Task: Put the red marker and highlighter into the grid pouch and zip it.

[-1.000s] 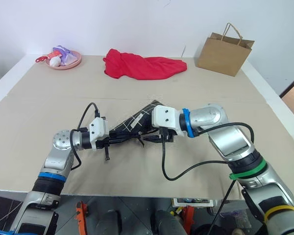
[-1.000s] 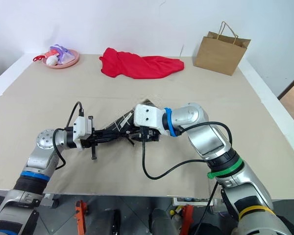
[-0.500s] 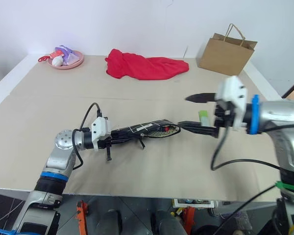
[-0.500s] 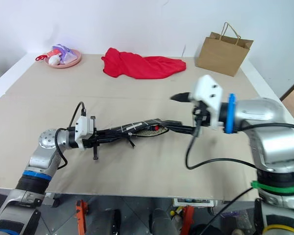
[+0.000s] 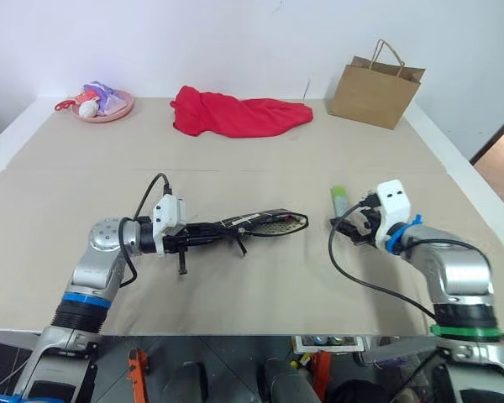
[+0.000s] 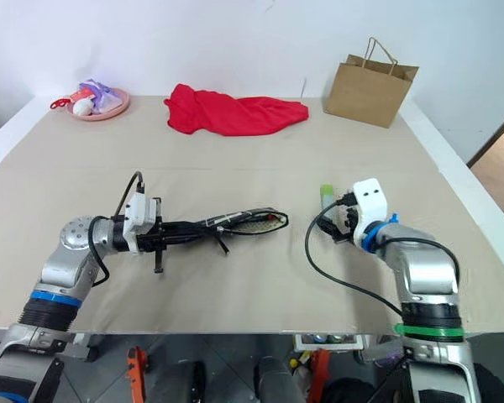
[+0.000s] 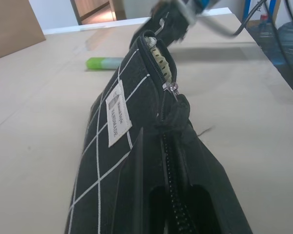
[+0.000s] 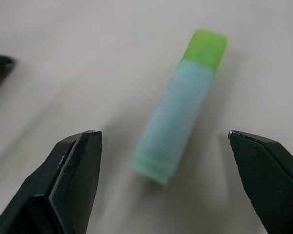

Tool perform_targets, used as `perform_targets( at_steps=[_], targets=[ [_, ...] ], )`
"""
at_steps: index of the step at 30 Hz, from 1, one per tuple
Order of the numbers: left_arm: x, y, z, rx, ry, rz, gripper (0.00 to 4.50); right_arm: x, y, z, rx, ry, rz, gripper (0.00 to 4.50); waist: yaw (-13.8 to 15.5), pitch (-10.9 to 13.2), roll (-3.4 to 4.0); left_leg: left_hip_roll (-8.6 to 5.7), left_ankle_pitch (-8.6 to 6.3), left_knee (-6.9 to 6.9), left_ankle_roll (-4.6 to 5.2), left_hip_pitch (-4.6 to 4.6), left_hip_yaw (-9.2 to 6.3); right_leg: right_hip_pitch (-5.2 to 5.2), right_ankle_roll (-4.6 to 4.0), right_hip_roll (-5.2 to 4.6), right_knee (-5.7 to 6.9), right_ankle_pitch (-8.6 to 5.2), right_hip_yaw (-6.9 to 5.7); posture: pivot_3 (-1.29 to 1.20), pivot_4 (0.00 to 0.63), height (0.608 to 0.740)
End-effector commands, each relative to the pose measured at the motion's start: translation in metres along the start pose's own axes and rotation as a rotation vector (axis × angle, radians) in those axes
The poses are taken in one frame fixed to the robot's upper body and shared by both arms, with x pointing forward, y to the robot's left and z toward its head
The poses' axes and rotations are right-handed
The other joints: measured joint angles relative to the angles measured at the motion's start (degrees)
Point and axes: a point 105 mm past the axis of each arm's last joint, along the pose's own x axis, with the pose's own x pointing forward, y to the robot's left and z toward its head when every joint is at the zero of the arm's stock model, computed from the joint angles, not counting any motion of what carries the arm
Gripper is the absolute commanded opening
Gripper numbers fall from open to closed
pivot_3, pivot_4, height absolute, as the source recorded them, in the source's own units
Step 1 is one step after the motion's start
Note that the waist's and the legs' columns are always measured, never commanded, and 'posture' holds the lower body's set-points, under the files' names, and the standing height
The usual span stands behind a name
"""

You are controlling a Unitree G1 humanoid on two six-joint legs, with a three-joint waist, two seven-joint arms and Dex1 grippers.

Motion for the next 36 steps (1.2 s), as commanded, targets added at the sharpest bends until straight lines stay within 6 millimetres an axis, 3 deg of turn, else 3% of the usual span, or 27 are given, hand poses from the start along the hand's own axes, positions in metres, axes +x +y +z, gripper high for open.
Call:
perform_targets(
  at_steps=[1, 6, 7, 9, 14, 18, 21, 22, 25, 28, 30, 36],
  targets=[
    [-0.004, 0.006, 0.017, 0.031, -0.035, 0.008, 0.00, 0.005, -0.008, 0.010, 0.011, -0.025, -0.055, 4.46, 0.0, 0.0, 0.00, -0.04, 0.00, -0.01, 0.00, -0.03, 0.00, -0.01, -0.01, -0.04, 0.00, 0.00, 0.00, 0.00, 0.150, 0.740],
    [-0.007, 0.006, 0.019, 0.003, -0.041, 0.005, 0.00, 0.014, -0.002, 0.005, -0.008, 0.000, -0.057, 4.46, 0.0, 0.0, 0.00, -0.12, -0.03, -0.05, 0.00, -0.08, 0.00, -0.02, -0.02, -0.13, -0.04, -0.01, 0.01, 0.00, 0.150, 0.740],
    [-0.008, 0.005, 0.019, 0.000, -0.041, 0.004, 0.00, 0.015, -0.002, 0.003, -0.019, 0.007, -0.060, 4.22, 0.0, 0.0, 0.00, -0.12, -0.03, -0.05, 0.00, -0.08, 0.00, -0.02, -0.01, -0.13, -0.04, -0.01, 0.01, 0.00, 0.150, 0.740],
    [-0.009, 0.005, 0.020, -0.004, -0.042, 0.004, 0.00, 0.013, -0.004, 0.000, -0.042, 0.013, -0.060, 3.61, 0.0, 0.0, 0.00, -0.10, -0.03, -0.04, 0.01, -0.05, -0.01, -0.02, 0.01, -0.11, -0.04, -0.02, 0.00, 0.00, 0.150, 0.740],
    [-0.011, 0.003, 0.019, -0.007, -0.037, -0.003, 0.00, 0.004, -0.005, 0.000, -0.070, 0.001, -0.039, 1.09, 0.3, 0.0, -0.01, -0.09, -0.01, -0.02, 0.00, -0.03, -0.05, 0.04, 0.17, -0.11, -0.03, -0.11, -0.05, 0.00, 0.150, 0.740],
    [-0.011, 0.002, 0.016, -0.002, -0.024, -0.020, 0.00, -0.006, -0.008, 0.012, -0.117, -0.039, -0.030, 1.07, 0.3, 0.0, -0.01, -0.15, -0.02, -0.02, -0.01, -0.05, -0.02, 0.04, 0.22, -0.16, -0.04, -0.13, -0.01, 0.00, 0.150, 0.740],
    [-0.010, 0.001, 0.014, 0.006, -0.012, -0.036, 0.00, -0.024, -0.001, 0.056, -0.176, -0.217, 0.023, 1.07, 0.2, 0.0, 0.05, -0.15, -0.02, -0.04, -0.01, -0.08, 0.00, -0.02, 0.22, -0.16, -0.05, -0.14, 0.01, 0.00, 0.150, 0.740],
    [-0.010, 0.000, 0.013, 0.007, -0.010, -0.042, 0.00, -0.039, 0.007, 0.075, -0.241, -0.295, 0.082, 1.07, 0.1, 0.0, 0.05, -0.15, -0.02, -0.04, 0.00, -0.08, 0.00, -0.04, 0.23, -0.15, -0.04, -0.14, 0.02, 0.00, 0.150, 0.740],
    [-0.008, -0.003, 0.012, 0.007, -0.008, -0.054, 0.00, -0.069, 0.026, 0.098, -0.385, -0.383, 0.210, 1.07, 0.1, 0.1, 0.16, -0.13, -0.02, -0.09, 0.00, -0.08, 0.00, -0.07, 0.25, -0.12, -0.04, -0.16, 0.02, 0.00, 0.150, 0.740],
    [-0.006, -0.004, 0.010, 0.004, -0.011, -0.060, 0.00, -0.112, 0.052, 0.097, -0.571, -0.338, 0.438, 1.07, 0.3, 0.1, 0.14, -0.10, -0.03, -0.12, 0.01, -0.08, -0.06, -0.04, 0.22, -0.11, -0.05, -0.21, -0.05, 0.00, 0.150, 0.740],
    [-0.004, -0.005, 0.010, 0.003, -0.016, -0.060, 0.00, -0.131, 0.063, 0.089, -0.662, -0.262, 0.537, 1.07, 0.3, 0.1, 0.14, -0.12, -0.04, -0.14, 0.01, -0.08, -0.12, 0.00, 0.22, -0.12, -0.06, -0.27, -0.10, 0.00, 0.150, 0.740],
    [-0.001, -0.006, 0.008, -0.001, -0.024, -0.060, 0.00, -0.137, 0.078, 0.069, -0.804, -0.126, 0.623, 1.07, 0.1, 0.1, 0.10, -0.10, -0.04, -0.05, 0.00, -0.01, -0.02, 0.03, 0.23, -0.16, -0.08, -0.19, -0.02, 0.00, 0.150, 0.740]
  ],
)
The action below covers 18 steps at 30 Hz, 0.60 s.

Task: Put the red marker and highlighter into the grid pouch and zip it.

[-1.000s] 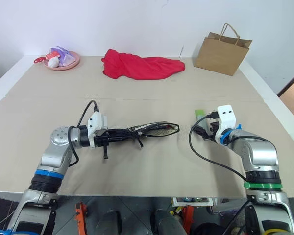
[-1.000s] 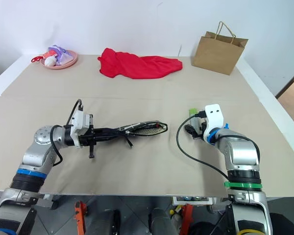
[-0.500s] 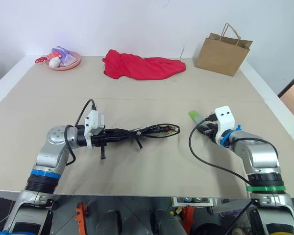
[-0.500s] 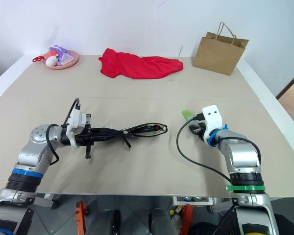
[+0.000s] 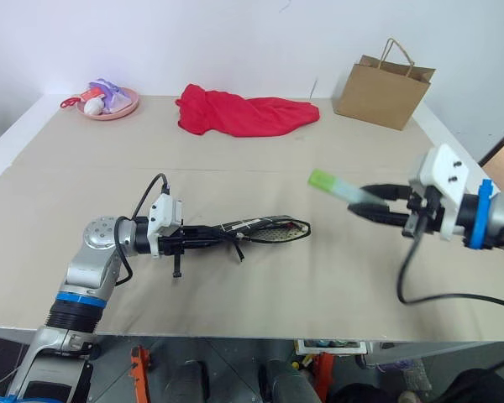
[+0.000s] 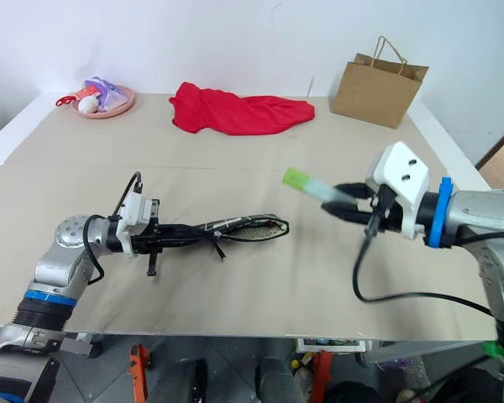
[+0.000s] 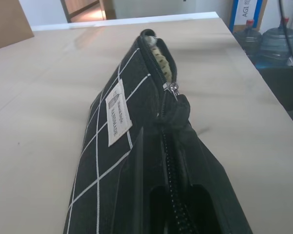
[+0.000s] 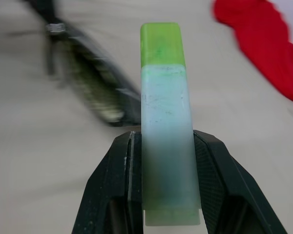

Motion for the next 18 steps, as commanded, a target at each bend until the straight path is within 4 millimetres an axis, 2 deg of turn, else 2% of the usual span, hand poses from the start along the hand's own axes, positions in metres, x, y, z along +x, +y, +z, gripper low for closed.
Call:
perform_targets(
  at_steps=[1, 5, 9, 18],
  targets=[
    [0.002, 0.001, 0.005, 0.031, -0.020, 0.006, 0.00, 0.006, 0.015, 0.002, -0.083, 0.051, 0.070, 1.07, 0.0, 0.0, -0.01, 0.00, 0.00, 0.01, 0.00, 0.02, 0.01, 0.00, -0.01, 0.00, 0.00, 0.03, 0.01, 0.00, 0.150, 0.740],
    [0.003, 0.000, 0.005, 0.031, -0.024, 0.004, 0.00, 0.018, 0.024, -0.009, -0.090, 0.092, 0.104, 1.07, 0.0, 0.0, -0.01, 0.05, 0.04, 0.05, -0.01, 0.09, 0.02, 0.03, -0.08, 0.02, 0.01, 0.09, -0.02, 0.00, 0.150, 0.740],
    [0.004, 0.000, 0.006, 0.033, -0.029, 0.010, 0.00, 0.027, 0.030, -0.009, -0.099, 0.084, 0.135, 1.07, 0.0, 0.0, -0.01, 0.03, 0.04, 0.05, -0.02, 0.03, 0.03, 0.00, -0.03, 0.01, 0.01, 0.05, 0.00, 0.00, 0.150, 0.740],
    [0.004, -0.001, 0.004, 0.038, -0.022, -0.001, 0.00, 0.041, 0.026, -0.015, -0.105, 0.093, 0.156, 1.07, 0.0, 0.0, -0.01, 0.02, 0.02, 0.03, -0.03, -0.03, 0.01, -0.05, -0.03, 0.01, 0.01, 0.01, -0.01, 0.00, 0.150, 0.740]
  ],
)
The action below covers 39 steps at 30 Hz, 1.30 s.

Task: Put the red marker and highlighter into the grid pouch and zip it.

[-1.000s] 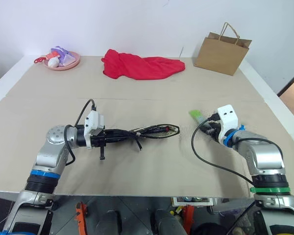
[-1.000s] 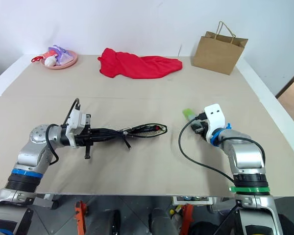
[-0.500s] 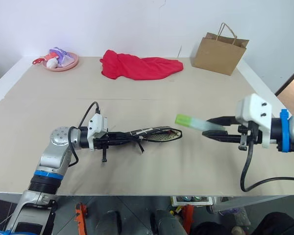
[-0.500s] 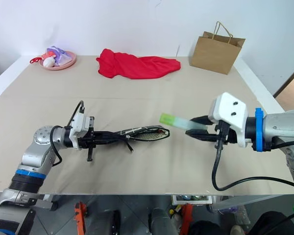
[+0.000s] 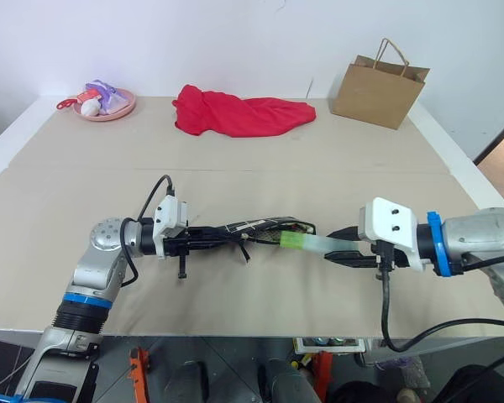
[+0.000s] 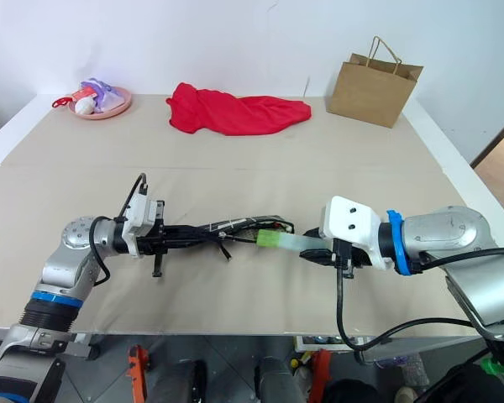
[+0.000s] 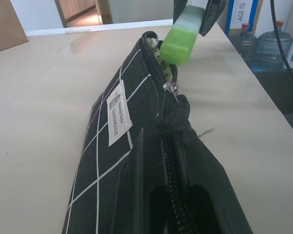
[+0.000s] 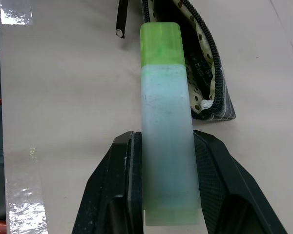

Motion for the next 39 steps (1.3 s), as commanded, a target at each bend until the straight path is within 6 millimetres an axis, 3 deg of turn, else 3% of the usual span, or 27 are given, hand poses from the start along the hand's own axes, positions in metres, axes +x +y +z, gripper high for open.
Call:
perform_targets(
  at_steps=[1, 9, 14, 19, 26, 29, 33, 38, 39],
  targets=[
    [-0.001, 0.001, 0.005, 0.037, -0.009, 0.000, 0.00, 0.004, -0.009, 0.009, -0.034, -0.032, -0.010, 1.07, -0.1, 0.0, 0.00, 0.01, 0.00, 0.00, 0.00, 0.01, 0.02, 0.00, 0.00, 0.00, 0.00, 0.01, 0.01, 0.00, 0.150, 0.740],
    [0.002, -0.004, 0.002, 0.046, -0.005, -0.014, 0.00, 0.026, -0.026, 0.010, -0.037, -0.043, 0.006, 1.07, 0.0, 0.0, 0.00, 0.02, 0.00, 0.00, 0.00, -0.01, 0.01, -0.03, -0.02, 0.02, 0.01, 0.01, 0.00, 0.00, 0.150, 0.740],
    [0.002, -0.004, 0.001, 0.045, -0.004, -0.011, 0.00, 0.051, -0.027, 0.014, -0.070, -0.030, 0.033, 1.07, 0.0, 0.0, 0.00, 0.02, 0.00, -0.03, 0.00, -0.02, -0.01, -0.04, -0.05, 0.04, 0.02, -0.02, -0.02, 0.00, 0.150, 0.740],
    [0.003, -0.003, 0.001, 0.045, -0.005, -0.012, 0.00, 0.084, -0.023, 0.036, -0.122, -0.063, 0.070, 1.07, 0.0, 0.0, 0.00, 0.08, 0.00, -0.01, 0.00, -0.02, -0.01, -0.08, -0.11, 0.09, 0.06, 0.03, -0.04, 0.00, 0.150, 0.740],
    [0.004, -0.002, 0.001, 0.046, -0.009, -0.014, 0.00, 0.102, -0.029, 0.058, -0.155, -0.116, 0.055, 1.07, 0.0, 0.0, 0.00, 0.02, 0.00, -0.01, 0.00, -0.06, 0.00, -0.08, -0.11, 0.04, 0.06, 0.02, -0.03, 0.00, 0.150, 0.740],
    [0.004, -0.001, 0.001, 0.046, -0.010, -0.013, 0.00, 0.101, -0.036, 0.068, -0.133, -0.168, 0.021, 2.50, 0.0, 0.0, 0.00, 0.03, 0.00, -0.01, 0.00, -0.06, -0.02, -0.08, -0.30, 0.04, 0.06, 0.13, -0.04, 0.00, 0.150, 0.740],
    [0.004, -0.001, 0.000, 0.044, -0.011, -0.009, 0.00, 0.091, -0.043, 0.060, -0.134, -0.141, -0.025, 4.01, 0.0, 0.0, 0.00, 0.02, 0.00, -0.01, 0.00, -0.07, -0.03, -0.07, -0.32, 0.04, 0.06, 0.15, -0.07, 0.00, 0.150, 0.740],
    [0.004, -0.001, 0.000, 0.042, -0.013, -0.004, 0.00, 0.058, -0.047, 0.054, -0.091, -0.169, -0.033, 4.01, 0.2, 0.0, 0.00, -0.02, 0.00, -0.01, 0.00, -0.09, -0.03, -0.06, -0.32, 0.00, 0.06, 0.14, -0.07, 0.00, 0.150, 0.740],
    [0.004, -0.001, 0.000, 0.042, -0.014, -0.002, 0.00, 0.044, -0.046, 0.054, -0.054, -0.212, -0.036, 4.01, 0.3, 0.0, -0.01, -0.02, 0.00, -0.01, 0.00, -0.09, -0.02, -0.06, -0.31, -0.01, 0.05, 0.14, -0.06, 0.00, 0.150, 0.740]
  ],
)
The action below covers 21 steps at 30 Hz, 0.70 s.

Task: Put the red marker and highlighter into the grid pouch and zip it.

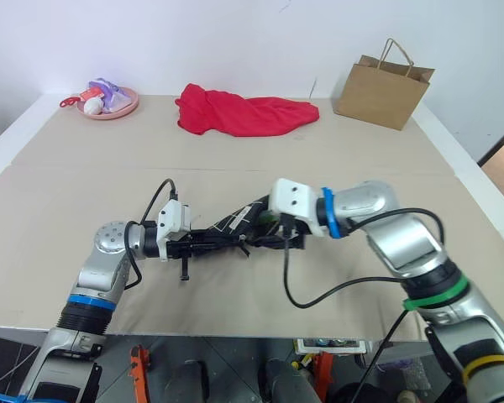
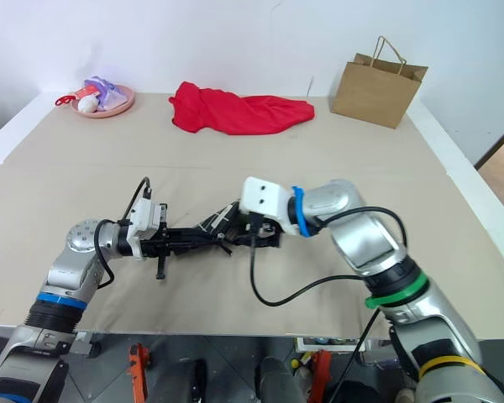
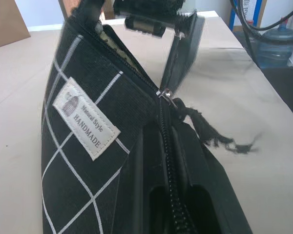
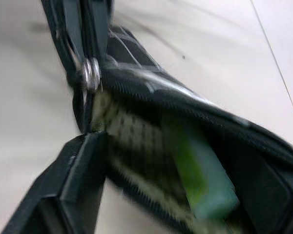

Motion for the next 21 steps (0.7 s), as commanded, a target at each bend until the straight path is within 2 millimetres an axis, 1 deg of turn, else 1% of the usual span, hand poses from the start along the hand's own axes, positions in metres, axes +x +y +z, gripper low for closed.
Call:
perform_targets(
  at_steps=[1, 3, 7, 8, 9, 10, 11, 12, 13, 15, 17, 19, 21],
  targets=[
    [0.001, 0.000, 0.007, 0.038, -0.020, -0.001, 0.00, -0.044, -0.003, 0.019, 0.037, -0.142, -0.052, 4.01, 0.1, 0.0, 0.00, 0.00, 0.00, -0.01, 0.00, 0.00, -0.03, 0.02, 0.00, 0.00, -0.01, 0.00, -0.02, 0.00, 0.150, 0.740],
    [0.001, 0.000, 0.007, 0.039, -0.020, 0.003, 0.00, -0.065, 0.007, 0.020, 0.104, -0.209, -0.042, 4.01, 0.2, 0.0, -0.01, 0.00, 0.00, -0.02, 0.00, 0.01, -0.06, 0.03, -0.01, 0.01, -0.02, -0.01, -0.04, 0.00, 0.150, 0.740],
    [-0.002, 0.000, 0.006, 0.040, -0.015, 0.012, 0.00, -0.099, 0.026, 0.007, 0.271, -0.274, -0.043, 4.01, 0.5, 0.0, -0.01, 0.01, -0.01, -0.03, 0.01, 0.03, -0.13, 0.07, -0.03, 0.03, -0.01, -0.03, -0.09, 0.00, 0.150, 0.740],
    [-0.003, 0.000, 0.006, 0.041, -0.012, 0.013, 0.00, -0.104, 0.030, 0.000, 0.320, -0.264, -0.048, 4.01, 0.5, 0.0, -0.01, 0.01, -0.01, -0.03, 0.01, 0.04, -0.13, 0.08, -0.03, 0.03, -0.01, -0.03, -0.09, 0.00, 0.150, 0.740],
    [-0.005, 0.001, 0.005, 0.044, -0.006, 0.017, 0.00, -0.104, 0.037, -0.014, 0.368, -0.210, -0.049, 4.01, 0.5, 0.0, -0.01, 0.02, -0.01, -0.02, 0.01, 0.05, -0.11, 0.08, -0.02, 0.03, -0.02, -0.03, -0.08, 0.00, 0.150, 0.740],
    [-0.005, 0.001, 0.005, 0.046, -0.002, 0.020, 0.00, -0.104, 0.043, -0.024, 0.399, -0.169, -0.048, 4.01, 0.2, 0.0, 0.00, 0.01, 0.00, -0.02, 0.01, 0.09, -0.12, 0.13, 0.00, 0.03, -0.01, -0.03, -0.07, 0.00, 0.150, 0.740],
    [-0.006, 0.002, 0.004, 0.049, 0.002, 0.021, 0.00, -0.099, 0.054, -0.036, 0.428, -0.115, -0.030, 4.01, 0.2, 0.0, -0.03, 0.05, 0.00, 0.00, 0.01, 0.15, -0.04, 0.13, 0.12, 0.04, -0.02, -0.05, -0.03, 0.00, 0.150, 0.740],
    [-0.006, 0.003, 0.004, 0.051, 0.005, 0.022, 0.00, -0.095, 0.061, -0.042, 0.442, -0.084, -0.016, 4.01, 0.2, 0.0, -0.08, 0.05, 0.01, 0.01, 0.03, 0.24, -0.12, 0.25, 0.23, 0.06, -0.01, -0.10, -0.09, 0.00, 0.150, 0.740],
    [-0.006, 0.004, 0.004, 0.055, 0.006, 0.024, 0.00, -0.090, 0.067, -0.047, 0.456, -0.071, -0.012, 4.01, 0.2, 0.0, -0.09, 0.06, 0.01, 0.01, 0.03, 0.32, -0.13, 0.33, 0.20, 0.06, -0.02, -0.12, -0.09, 0.00, 0.150, 0.740],
    [-0.006, 0.008, 0.004, 0.082, 0.016, 0.042, 0.00, -0.077, 0.075, -0.049, 0.514, -0.098, 0.003, 4.01, -0.3, 0.0, -0.08, 0.07, 0.01, 0.01, 0.03, 0.44, -0.03, 0.38, 0.18, 0.06, -0.01, -0.10, -0.02, 0.00, 0.150, 0.740],
    [-0.004, 0.012, 0.003, 0.104, 0.027, 0.057, 0.00, -0.059, 0.077, -0.053, 0.542, -0.113, -0.011, 4.01, -0.4, 0.0, -0.14, 0.06, 0.01, 0.01, 0.02, 0.53, -0.02, 0.39, 0.14, 0.09, -0.01, 0.03, 0.06, 0.00, 0.150, 0.740],
    [0.000, 0.017, 0.002, 0.120, 0.026, 0.082, 0.00, -0.043, 0.078, -0.054, 0.533, -0.113, -0.025, 4.01, -0.5, 0.0, -0.16, 0.05, 0.02, 0.02, 0.02, 0.56, -0.06, 0.40, 0.12, 0.11, -0.01, 0.06, 0.06, 0.00, 0.150, 0.740],
    [0.003, 0.017, 0.001, 0.118, 0.023, 0.083, 0.00, -0.029, 0.075, -0.049, 0.542, -0.143, -0.034, 4.01, -0.4, 0.0, -0.16, 0.03, 0.03, 0.02, 0.02, 0.57, -0.05, 0.40, 0.12, 0.10, -0.01, 0.06, 0.07, 0.00, 0.150, 0.740]
  ],
)
